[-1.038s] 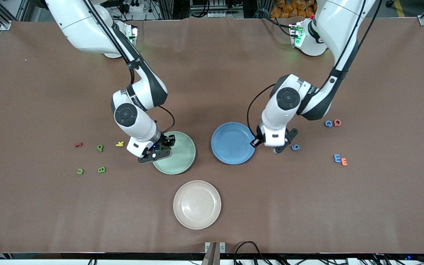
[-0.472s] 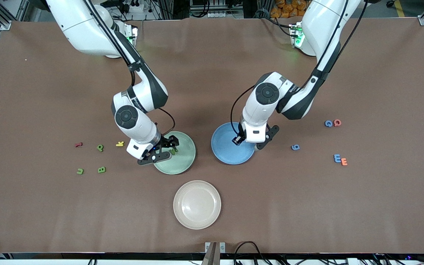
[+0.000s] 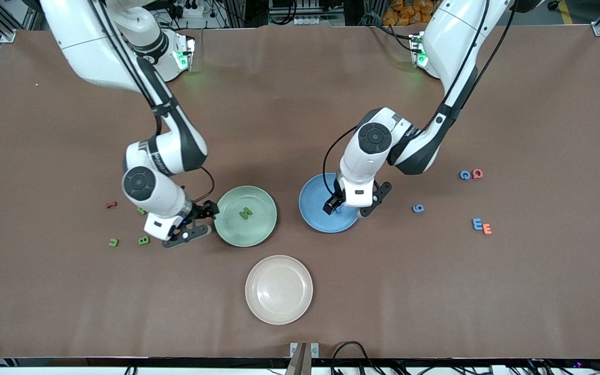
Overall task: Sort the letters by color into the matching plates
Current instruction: 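Grasp the green p with the right gripper while the left gripper approaches blue a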
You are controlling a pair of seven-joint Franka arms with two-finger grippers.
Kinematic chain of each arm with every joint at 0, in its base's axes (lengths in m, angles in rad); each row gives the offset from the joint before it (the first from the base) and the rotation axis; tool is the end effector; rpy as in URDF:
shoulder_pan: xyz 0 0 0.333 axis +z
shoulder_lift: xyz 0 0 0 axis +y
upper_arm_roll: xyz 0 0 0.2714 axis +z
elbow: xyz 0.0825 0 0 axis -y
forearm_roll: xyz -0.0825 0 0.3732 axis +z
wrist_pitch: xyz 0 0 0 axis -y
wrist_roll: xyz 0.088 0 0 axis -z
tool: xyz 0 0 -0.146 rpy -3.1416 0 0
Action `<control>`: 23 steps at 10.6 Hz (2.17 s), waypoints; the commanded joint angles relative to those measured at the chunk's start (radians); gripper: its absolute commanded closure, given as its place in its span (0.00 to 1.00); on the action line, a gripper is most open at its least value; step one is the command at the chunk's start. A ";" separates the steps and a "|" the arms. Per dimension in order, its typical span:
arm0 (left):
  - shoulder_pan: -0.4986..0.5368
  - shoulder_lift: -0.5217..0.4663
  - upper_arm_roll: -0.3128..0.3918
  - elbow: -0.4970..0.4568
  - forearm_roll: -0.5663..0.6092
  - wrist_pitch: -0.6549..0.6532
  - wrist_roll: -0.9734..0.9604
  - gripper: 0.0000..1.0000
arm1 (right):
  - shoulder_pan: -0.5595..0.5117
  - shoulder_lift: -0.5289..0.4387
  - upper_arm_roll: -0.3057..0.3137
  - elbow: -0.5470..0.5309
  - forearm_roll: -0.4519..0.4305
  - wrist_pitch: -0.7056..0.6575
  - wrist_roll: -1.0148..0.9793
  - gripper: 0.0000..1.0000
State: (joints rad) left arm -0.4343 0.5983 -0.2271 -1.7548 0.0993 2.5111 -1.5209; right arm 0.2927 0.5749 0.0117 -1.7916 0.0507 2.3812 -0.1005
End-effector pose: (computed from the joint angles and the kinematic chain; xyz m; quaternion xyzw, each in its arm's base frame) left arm 0.5223 -0.3967 0.1849 0.9105 0.4031 0.0146 0.0911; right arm 0.5977 0.1896 0.1624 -0.9830 -0.1822 -0.0052 0.0214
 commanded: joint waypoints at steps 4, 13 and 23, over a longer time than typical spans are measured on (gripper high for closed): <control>0.038 -0.011 0.008 -0.005 0.065 -0.018 0.138 0.00 | -0.154 -0.085 0.002 -0.112 -0.029 0.004 -0.322 0.00; 0.183 -0.064 0.006 -0.037 0.089 -0.209 0.627 0.00 | -0.297 -0.124 0.004 -0.304 -0.028 0.145 -0.918 0.00; 0.325 -0.112 0.008 -0.276 0.119 0.019 0.848 0.00 | -0.325 -0.115 0.004 -0.376 -0.072 0.227 -0.950 0.00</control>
State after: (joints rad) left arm -0.1386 0.5373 -0.2133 -1.8991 0.1929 2.4031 -0.6675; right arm -0.0094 0.4756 0.0005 -2.1464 -0.0031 2.5877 -1.0329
